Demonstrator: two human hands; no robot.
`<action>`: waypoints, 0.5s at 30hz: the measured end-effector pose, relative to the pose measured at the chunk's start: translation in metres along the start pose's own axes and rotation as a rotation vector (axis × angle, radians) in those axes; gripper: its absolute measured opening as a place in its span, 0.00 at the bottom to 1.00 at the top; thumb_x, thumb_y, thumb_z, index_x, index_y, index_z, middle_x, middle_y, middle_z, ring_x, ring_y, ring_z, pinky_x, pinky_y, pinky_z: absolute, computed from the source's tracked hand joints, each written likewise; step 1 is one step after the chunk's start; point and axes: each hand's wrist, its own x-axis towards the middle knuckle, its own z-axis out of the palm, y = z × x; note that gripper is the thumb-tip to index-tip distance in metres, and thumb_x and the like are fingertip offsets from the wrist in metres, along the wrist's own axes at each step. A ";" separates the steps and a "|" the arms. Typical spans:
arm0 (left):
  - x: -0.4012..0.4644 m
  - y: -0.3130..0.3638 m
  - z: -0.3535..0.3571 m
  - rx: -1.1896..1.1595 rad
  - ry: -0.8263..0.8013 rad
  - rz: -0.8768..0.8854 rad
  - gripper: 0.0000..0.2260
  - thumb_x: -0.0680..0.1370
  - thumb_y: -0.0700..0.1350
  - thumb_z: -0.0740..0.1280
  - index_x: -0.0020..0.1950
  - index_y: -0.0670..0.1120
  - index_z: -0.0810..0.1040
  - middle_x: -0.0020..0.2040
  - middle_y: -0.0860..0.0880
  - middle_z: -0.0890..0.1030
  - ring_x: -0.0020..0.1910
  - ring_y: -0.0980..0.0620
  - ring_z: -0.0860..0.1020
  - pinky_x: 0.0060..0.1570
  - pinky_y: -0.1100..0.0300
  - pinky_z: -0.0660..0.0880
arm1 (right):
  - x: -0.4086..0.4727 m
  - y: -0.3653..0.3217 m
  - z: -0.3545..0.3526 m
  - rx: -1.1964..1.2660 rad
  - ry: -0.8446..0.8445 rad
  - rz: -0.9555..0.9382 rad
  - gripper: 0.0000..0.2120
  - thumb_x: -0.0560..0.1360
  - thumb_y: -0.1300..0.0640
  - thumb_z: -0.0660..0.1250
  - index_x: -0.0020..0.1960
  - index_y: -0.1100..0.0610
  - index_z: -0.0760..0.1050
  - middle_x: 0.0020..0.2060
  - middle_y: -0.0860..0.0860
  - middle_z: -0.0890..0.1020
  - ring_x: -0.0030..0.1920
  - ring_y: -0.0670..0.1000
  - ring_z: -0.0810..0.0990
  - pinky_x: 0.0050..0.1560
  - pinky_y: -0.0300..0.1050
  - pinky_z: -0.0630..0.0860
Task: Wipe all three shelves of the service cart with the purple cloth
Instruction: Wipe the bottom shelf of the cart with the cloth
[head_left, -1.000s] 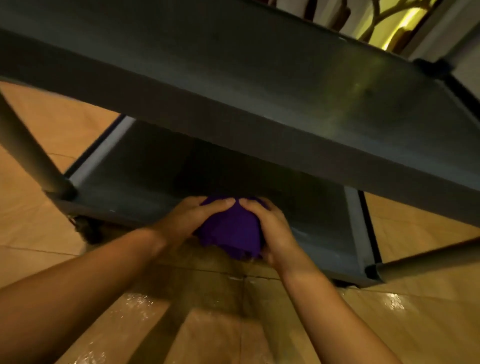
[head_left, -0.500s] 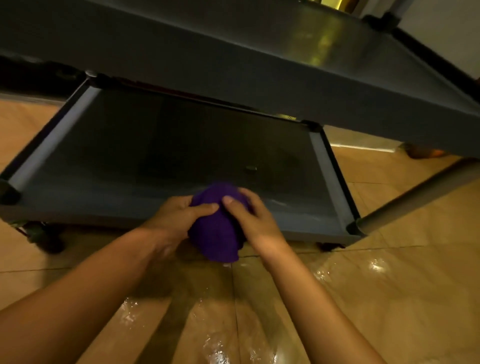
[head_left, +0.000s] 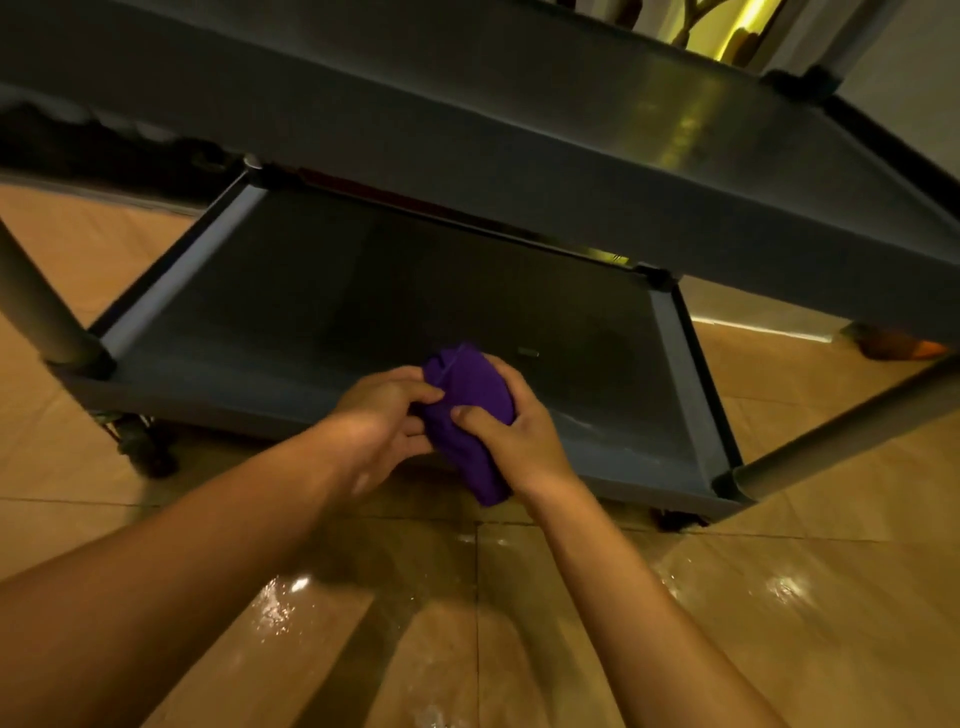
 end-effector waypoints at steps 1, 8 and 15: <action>0.003 0.000 0.000 0.145 0.025 0.045 0.07 0.81 0.38 0.63 0.54 0.46 0.80 0.55 0.41 0.84 0.47 0.43 0.85 0.48 0.46 0.81 | 0.004 0.001 -0.008 -0.051 0.042 -0.012 0.29 0.73 0.56 0.76 0.71 0.45 0.72 0.62 0.44 0.80 0.60 0.47 0.79 0.65 0.54 0.78; 0.034 0.027 -0.072 1.438 0.232 0.451 0.28 0.79 0.53 0.68 0.77 0.48 0.66 0.74 0.40 0.70 0.70 0.38 0.70 0.69 0.45 0.68 | 0.029 0.022 -0.120 -0.310 0.647 0.095 0.24 0.75 0.52 0.72 0.70 0.51 0.73 0.61 0.55 0.82 0.63 0.60 0.80 0.59 0.53 0.76; 0.063 0.041 -0.135 1.765 0.221 0.249 0.35 0.79 0.64 0.61 0.81 0.49 0.56 0.78 0.40 0.63 0.76 0.39 0.63 0.74 0.42 0.61 | 0.029 0.096 -0.170 -0.823 0.480 0.511 0.43 0.75 0.41 0.71 0.82 0.50 0.53 0.78 0.63 0.58 0.73 0.71 0.65 0.69 0.66 0.70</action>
